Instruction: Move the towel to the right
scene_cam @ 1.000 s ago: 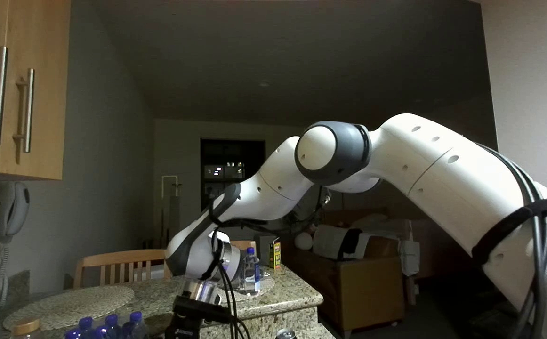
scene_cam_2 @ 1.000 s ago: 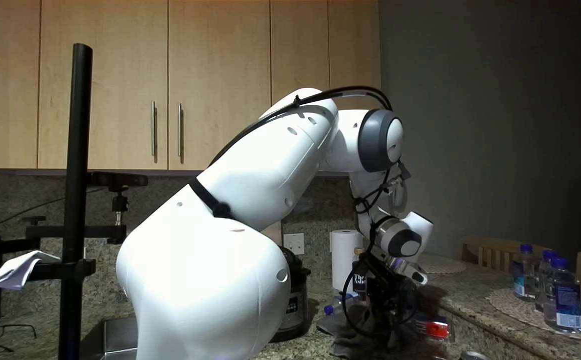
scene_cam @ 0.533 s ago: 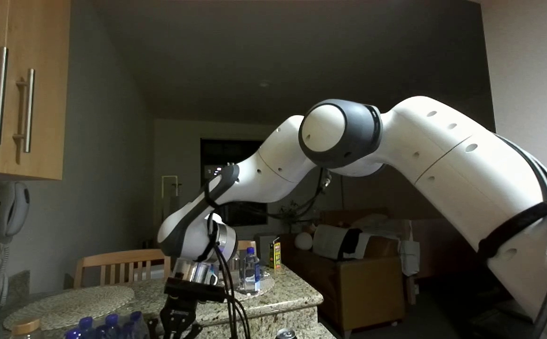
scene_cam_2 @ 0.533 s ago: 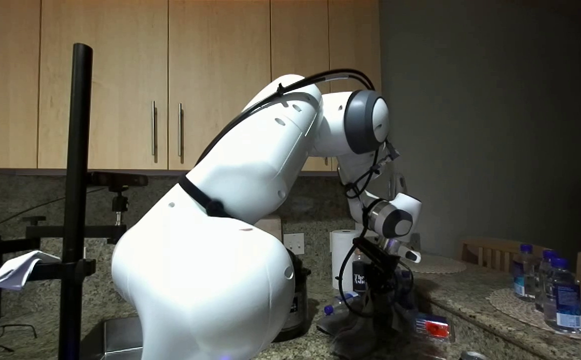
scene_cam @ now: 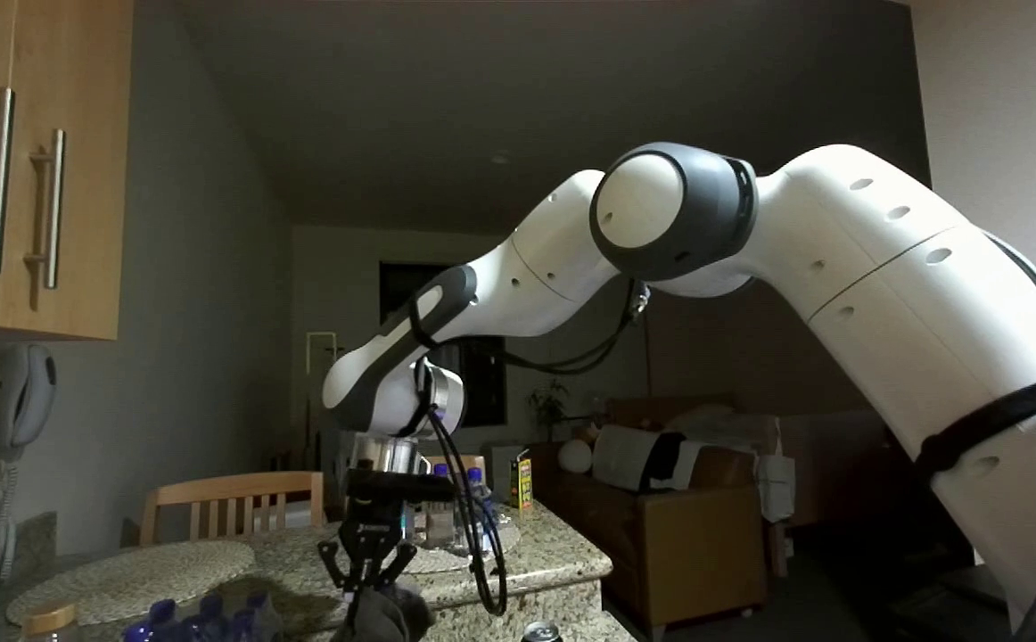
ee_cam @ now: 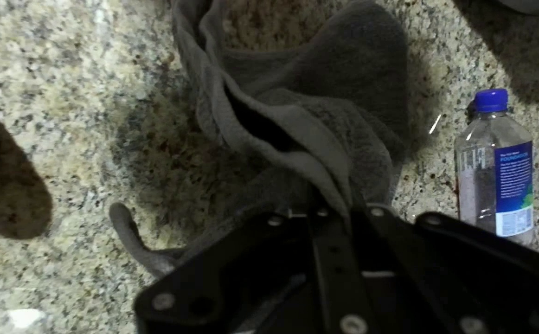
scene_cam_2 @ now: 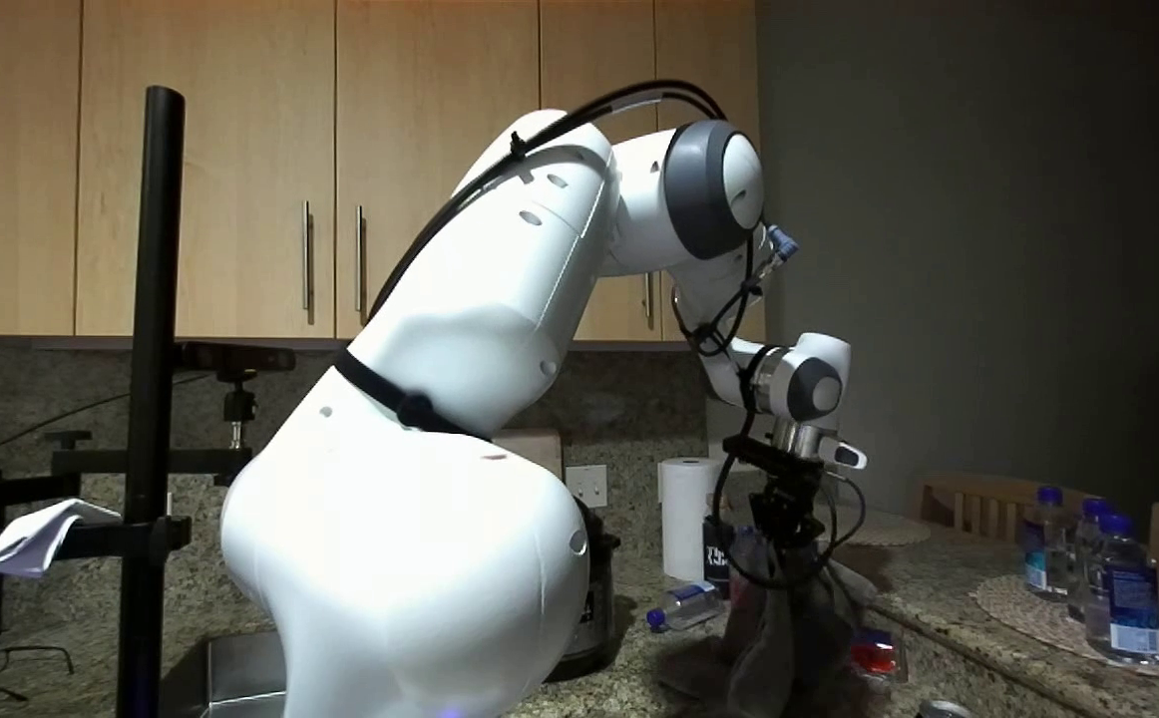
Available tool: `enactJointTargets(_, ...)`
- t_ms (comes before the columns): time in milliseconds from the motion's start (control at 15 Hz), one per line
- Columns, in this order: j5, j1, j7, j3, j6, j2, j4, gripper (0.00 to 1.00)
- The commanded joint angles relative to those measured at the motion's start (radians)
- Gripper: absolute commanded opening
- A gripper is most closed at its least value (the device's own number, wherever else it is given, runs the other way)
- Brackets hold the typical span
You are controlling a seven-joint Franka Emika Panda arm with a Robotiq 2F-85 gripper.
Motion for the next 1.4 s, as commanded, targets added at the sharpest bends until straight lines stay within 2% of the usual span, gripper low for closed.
enactJointTargets(0, -0.057, -0.043, -0.045, -0.026, -0.135, -0.024, 0.048, 0.09)
enactJointTargets(400, -0.109, -0.129, -0.2, -0.061, -0.358, 0.018, 0.149, 0.08)
enactJointTargets(733, -0.135, -0.172, -0.297, -0.071, -0.47, 0.031, 0.171, 0.08)
enactJointTargets(1333, -0.205, -0.186, -0.382, -0.081, -0.52, 0.019, 0.2, 0.07)
